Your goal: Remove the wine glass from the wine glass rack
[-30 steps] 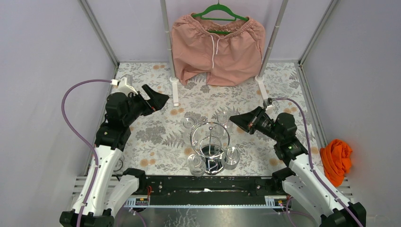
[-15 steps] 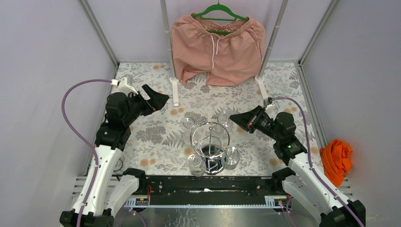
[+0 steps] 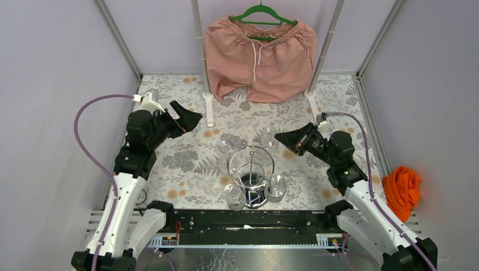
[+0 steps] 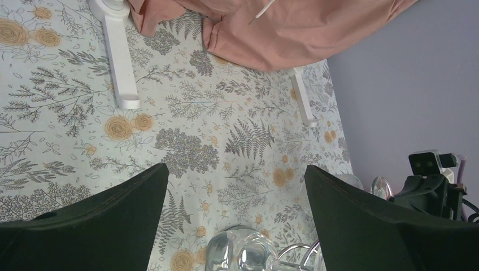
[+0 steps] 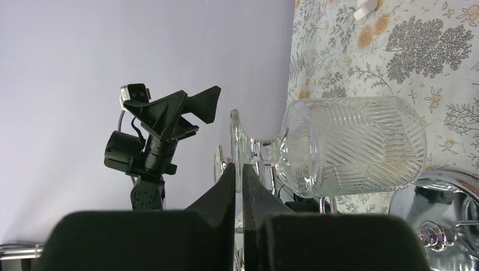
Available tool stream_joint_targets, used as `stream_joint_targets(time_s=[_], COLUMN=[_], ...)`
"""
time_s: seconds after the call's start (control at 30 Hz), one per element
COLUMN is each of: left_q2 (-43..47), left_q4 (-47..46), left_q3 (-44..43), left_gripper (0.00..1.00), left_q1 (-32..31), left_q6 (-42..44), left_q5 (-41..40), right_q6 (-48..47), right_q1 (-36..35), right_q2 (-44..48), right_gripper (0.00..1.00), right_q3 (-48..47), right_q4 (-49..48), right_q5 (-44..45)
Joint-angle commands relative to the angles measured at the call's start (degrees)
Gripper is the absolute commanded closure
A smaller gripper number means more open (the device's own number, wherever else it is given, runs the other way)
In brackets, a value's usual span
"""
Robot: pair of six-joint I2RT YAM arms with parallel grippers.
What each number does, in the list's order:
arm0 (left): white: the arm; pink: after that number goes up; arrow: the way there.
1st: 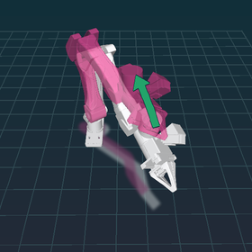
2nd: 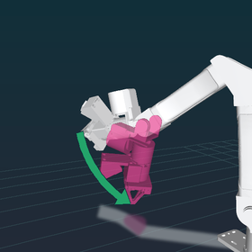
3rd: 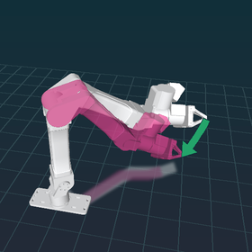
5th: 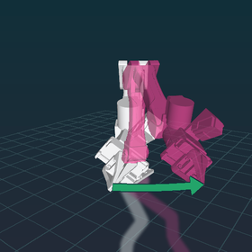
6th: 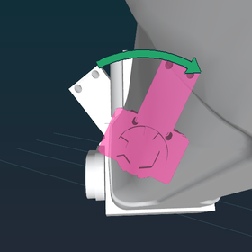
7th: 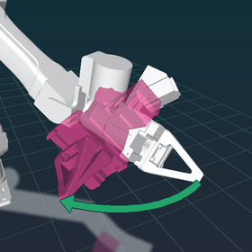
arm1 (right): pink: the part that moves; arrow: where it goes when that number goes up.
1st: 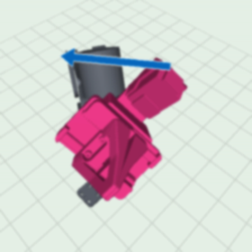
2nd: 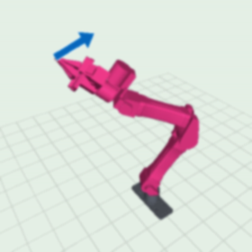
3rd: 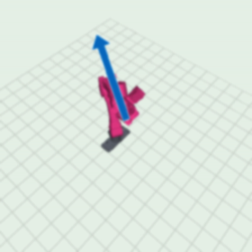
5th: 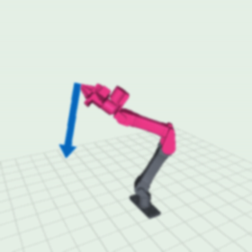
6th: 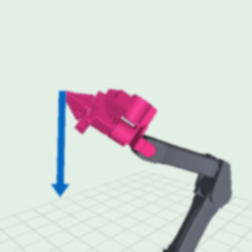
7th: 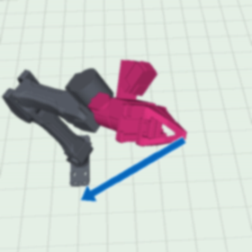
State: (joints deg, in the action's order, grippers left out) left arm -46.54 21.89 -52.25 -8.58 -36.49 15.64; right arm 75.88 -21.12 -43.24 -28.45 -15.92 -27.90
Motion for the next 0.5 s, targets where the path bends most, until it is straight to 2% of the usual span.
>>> stream_joint_targets(time_s=[0.0,0.47], left_q2=[-0.08,-1.75], left_q4=[-1.41,-2.47], left_q3=[0.66,0.66], left_gripper=[0.01,0.01], left_q1=[-0.17,-0.12], left_q6=[0.63,0.72], left_q5=[0.71,1.11], right_q6=[-1.21,-4.72], right_q1=[-0.56,-0.55], right_q2=[0.38,-2.11], right_gripper=[1.0,1.0], right_q3=[-4.16,-6.84], right_q4=[-3.88,-2.25], right_q5=[1.03,2.8])
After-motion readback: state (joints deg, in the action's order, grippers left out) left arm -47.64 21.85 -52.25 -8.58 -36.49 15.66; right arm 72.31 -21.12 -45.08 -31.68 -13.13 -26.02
